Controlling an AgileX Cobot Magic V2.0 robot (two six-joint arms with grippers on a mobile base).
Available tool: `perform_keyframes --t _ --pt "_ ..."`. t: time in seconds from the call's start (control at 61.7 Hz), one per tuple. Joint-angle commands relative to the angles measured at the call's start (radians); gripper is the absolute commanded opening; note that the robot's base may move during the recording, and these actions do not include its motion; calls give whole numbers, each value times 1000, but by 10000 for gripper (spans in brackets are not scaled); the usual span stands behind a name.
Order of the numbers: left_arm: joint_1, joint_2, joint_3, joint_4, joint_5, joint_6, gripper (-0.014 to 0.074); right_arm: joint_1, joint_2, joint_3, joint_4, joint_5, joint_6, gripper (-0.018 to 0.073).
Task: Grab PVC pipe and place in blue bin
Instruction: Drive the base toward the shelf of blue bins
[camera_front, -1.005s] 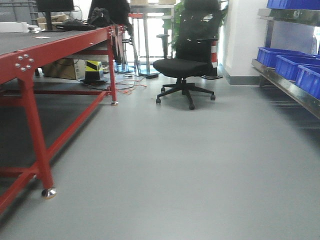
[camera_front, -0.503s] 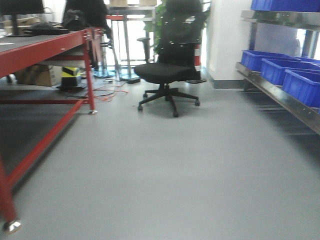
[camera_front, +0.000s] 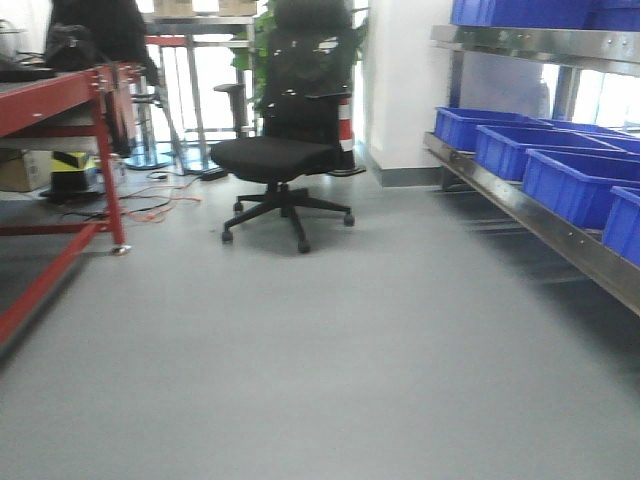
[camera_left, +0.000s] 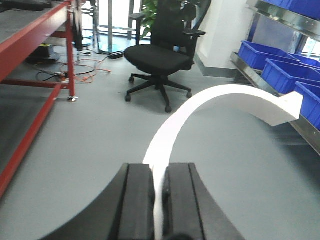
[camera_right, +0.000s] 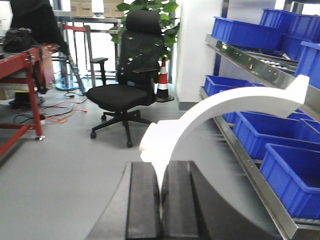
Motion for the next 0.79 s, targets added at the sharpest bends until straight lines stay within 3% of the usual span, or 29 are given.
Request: perform_keyframes --t 0.0,0.778 --pt "3 -5 -2 -5 -28 -2 -111 0 -2 1 -2 -24 -2 -169" --pt "3 -5 -2 -5 -28 -2 -111 0 -2 1 -2 -24 -2 -169"
